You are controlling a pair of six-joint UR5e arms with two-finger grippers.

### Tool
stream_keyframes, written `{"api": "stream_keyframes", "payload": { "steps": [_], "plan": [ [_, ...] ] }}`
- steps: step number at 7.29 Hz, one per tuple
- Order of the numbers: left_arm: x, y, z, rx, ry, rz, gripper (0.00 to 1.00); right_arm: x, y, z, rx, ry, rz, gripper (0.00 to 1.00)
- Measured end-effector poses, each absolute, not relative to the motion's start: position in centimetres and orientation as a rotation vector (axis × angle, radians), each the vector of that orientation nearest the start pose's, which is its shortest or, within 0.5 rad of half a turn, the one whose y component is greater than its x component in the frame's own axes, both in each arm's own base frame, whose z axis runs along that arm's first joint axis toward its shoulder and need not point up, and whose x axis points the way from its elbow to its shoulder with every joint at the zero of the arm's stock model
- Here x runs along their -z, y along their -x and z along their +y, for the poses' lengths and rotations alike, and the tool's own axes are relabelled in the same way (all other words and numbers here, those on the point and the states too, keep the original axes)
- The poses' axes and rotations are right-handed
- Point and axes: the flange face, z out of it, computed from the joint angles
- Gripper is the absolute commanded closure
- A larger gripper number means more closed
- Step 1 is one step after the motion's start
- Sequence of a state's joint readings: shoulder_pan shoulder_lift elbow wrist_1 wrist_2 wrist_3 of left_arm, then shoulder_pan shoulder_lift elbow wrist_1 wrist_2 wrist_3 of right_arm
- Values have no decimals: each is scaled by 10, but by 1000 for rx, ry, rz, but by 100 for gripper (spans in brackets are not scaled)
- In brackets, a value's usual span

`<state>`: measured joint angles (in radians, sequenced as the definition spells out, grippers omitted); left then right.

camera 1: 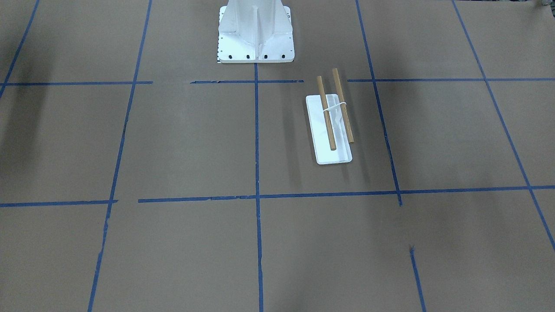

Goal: Hang towel on rack

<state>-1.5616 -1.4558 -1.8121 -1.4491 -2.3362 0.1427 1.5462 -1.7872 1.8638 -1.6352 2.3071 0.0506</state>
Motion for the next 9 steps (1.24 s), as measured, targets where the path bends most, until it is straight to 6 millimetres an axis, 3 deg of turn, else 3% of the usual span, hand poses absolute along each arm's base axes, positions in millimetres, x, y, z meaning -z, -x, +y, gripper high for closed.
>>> {"api": "stream_keyframes", "payload": {
  "steps": [3,5,6,7,8,9],
  "plan": [
    [-601,60,-445,-162,-78,762,0,-616,-56,-405,-19,9,-742,0],
    [-597,59,-448,-172,-95,765,0,-602,-50,-413,40,-101,-750,0],
    [-595,59,-449,-178,-109,764,0,-592,-38,-419,102,-198,-759,0],
    [-594,59,-450,-184,-122,763,0,-588,-21,-422,152,-244,-768,7],
    [-594,59,-451,-192,-140,761,0,-595,-11,-422,176,-247,-772,0],
    [-593,59,-452,-201,-161,760,0,-618,-7,-418,188,-237,-766,0]
  ]
}}
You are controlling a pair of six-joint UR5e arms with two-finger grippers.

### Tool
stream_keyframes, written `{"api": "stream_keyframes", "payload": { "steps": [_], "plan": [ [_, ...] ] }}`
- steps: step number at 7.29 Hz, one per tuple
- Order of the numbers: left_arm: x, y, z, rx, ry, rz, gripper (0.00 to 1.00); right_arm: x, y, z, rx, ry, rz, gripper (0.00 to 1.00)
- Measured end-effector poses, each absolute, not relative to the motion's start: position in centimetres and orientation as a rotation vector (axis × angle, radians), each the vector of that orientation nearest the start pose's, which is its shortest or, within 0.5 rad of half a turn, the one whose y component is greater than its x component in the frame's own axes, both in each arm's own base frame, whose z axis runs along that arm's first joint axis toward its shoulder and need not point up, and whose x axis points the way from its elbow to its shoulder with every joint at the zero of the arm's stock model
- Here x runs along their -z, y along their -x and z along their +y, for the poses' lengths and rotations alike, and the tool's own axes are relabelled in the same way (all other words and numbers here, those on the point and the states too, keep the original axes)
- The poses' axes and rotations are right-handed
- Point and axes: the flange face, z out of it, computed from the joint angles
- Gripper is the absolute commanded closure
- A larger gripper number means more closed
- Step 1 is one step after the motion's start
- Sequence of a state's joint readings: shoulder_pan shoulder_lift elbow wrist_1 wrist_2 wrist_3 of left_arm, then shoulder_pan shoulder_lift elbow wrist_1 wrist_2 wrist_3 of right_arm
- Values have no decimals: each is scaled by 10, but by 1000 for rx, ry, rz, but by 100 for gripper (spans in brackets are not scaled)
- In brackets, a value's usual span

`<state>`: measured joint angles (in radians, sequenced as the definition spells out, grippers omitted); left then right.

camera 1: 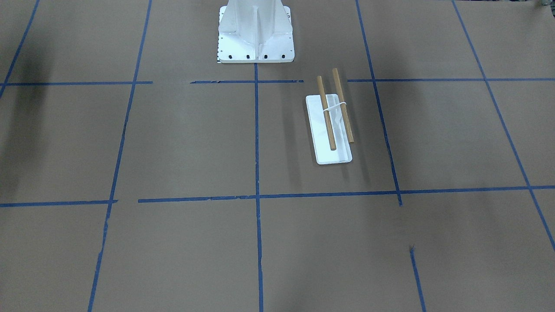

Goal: Hang towel on rack

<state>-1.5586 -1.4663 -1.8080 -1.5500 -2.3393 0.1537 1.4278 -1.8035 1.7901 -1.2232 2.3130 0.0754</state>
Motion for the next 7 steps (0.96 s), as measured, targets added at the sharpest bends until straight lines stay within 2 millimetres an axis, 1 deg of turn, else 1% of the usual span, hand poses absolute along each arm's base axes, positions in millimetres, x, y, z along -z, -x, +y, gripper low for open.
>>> {"api": "stream_keyframes", "payload": {
  "steps": [1,2,3,4,5,6,7],
  "plan": [
    [-593,58,-452,-207,-174,759,0,-658,-7,-409,200,-248,-743,1],
    [-594,58,-452,-211,-179,759,0,-707,-10,-398,212,-277,-717,10],
    [-594,58,-451,-215,-182,760,0,-748,-10,-385,228,-298,-696,14],
    [-593,58,-451,-219,-188,760,0,-777,-9,-373,247,-291,-667,16],
    [-592,58,-451,-223,-196,759,0,-796,-6,-363,265,-274,-641,17],
    [-592,58,-452,-225,-201,759,0,-808,-4,-352,283,-258,-630,18],
    [-592,58,-452,-226,-203,759,0,-816,-4,-336,305,-247,-625,18]
  ]
}}
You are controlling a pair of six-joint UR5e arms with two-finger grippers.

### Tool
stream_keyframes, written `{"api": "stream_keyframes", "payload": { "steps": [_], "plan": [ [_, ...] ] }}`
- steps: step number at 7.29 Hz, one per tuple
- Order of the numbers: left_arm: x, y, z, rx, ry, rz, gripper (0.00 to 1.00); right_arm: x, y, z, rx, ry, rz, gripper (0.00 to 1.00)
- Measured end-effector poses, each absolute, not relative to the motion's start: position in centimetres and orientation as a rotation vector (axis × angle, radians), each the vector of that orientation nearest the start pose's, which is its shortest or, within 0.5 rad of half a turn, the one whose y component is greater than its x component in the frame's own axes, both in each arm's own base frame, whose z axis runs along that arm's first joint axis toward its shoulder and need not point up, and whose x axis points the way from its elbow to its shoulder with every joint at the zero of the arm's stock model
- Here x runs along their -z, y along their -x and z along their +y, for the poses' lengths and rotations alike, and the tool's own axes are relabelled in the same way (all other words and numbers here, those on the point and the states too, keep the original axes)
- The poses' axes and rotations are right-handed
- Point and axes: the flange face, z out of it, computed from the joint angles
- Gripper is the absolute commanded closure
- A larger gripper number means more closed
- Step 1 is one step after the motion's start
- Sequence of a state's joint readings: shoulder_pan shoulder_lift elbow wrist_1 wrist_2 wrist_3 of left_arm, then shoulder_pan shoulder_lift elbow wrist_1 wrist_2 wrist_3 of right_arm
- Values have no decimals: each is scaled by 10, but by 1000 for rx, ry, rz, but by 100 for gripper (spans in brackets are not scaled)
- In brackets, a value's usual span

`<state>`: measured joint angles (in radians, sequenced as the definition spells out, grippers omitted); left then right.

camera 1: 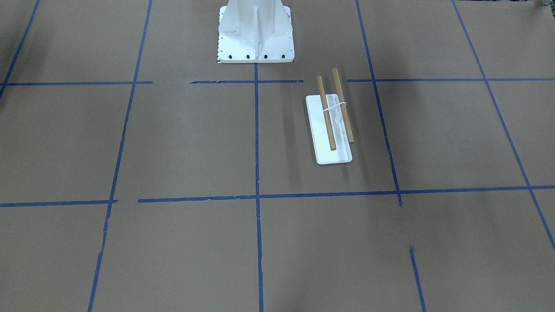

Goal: Hang towel on rack

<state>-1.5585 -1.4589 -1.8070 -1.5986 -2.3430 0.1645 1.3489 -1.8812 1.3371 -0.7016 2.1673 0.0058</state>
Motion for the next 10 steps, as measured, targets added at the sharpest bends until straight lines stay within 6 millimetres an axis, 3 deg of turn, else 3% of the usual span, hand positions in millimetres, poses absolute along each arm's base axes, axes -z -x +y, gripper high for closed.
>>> {"api": "stream_keyframes", "payload": {
  "steps": [1,2,4,7,8,9,10],
  "plan": [
    [-592,58,-452,-227,-204,759,0,-823,-4,-319,324,-240,-626,24],
    [-592,58,-452,-228,-204,758,0,-828,-5,-306,346,-234,-625,40],
    [-592,58,-451,-227,-204,758,0,-833,-7,-295,381,-234,-615,41],
    [-592,58,-451,-227,-203,758,0,-834,-5,-299,395,-238,-604,41],
    [-592,58,-451,-227,-203,758,0,-835,-5,-299,395,-239,-603,51],
    [-592,58,-451,-227,-203,758,0,-835,-5,-300,396,-239,-601,89],
    [-592,58,-451,-227,-203,758,0,-835,-5,-300,395,-240,-594,100]
  ]
}}
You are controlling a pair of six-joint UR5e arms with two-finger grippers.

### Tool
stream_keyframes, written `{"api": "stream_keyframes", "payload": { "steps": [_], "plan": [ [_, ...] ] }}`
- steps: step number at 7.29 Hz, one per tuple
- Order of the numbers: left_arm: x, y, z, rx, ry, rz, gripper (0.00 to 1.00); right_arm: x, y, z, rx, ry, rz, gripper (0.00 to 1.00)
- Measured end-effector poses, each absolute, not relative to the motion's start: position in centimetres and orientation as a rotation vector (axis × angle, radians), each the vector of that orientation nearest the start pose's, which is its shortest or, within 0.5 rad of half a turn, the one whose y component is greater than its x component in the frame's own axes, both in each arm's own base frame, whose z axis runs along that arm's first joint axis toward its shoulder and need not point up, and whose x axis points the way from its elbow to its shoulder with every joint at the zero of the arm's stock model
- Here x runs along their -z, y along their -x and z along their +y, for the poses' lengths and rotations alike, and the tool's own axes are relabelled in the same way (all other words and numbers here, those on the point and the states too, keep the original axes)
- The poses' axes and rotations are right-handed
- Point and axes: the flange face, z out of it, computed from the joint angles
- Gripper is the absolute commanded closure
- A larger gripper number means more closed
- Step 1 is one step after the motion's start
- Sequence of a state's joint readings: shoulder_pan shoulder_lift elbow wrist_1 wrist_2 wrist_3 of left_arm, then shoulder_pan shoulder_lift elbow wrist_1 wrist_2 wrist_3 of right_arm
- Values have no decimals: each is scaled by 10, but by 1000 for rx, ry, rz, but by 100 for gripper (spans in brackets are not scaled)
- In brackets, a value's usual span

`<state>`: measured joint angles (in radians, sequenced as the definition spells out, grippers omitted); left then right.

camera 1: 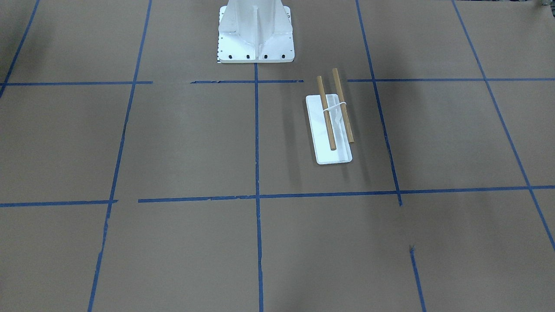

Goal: Hang towel on rack

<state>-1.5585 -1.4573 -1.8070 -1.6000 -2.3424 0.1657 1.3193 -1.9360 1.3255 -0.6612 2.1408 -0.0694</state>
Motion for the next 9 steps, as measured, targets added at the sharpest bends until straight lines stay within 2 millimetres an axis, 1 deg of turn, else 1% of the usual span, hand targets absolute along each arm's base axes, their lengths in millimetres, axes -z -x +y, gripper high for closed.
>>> {"api": "stream_keyframes", "payload": {
  "steps": [3,4,5,6,7,8,9],
  "plan": [
    [-592,58,-451,-226,-202,759,0,-835,-4,-303,442,-257,-570,100],
    [-590,58,-452,-226,-206,759,0,-831,-3,-305,461,-271,-570,100],
    [-585,58,-454,-230,-216,758,0,-822,-2,-309,473,-293,-577,100],
    [-577,58,-459,-240,-239,756,0,-806,-1,-315,481,-322,-591,100],
    [-567,58,-466,-260,-286,751,0,-782,1,-324,487,-365,-606,100],
    [-557,56,-471,-286,-349,744,0,-749,4,-336,490,-410,-616,100],
    [-548,56,-475,-315,-422,737,0,-707,8,-352,491,-436,-622,100]
  ]
}}
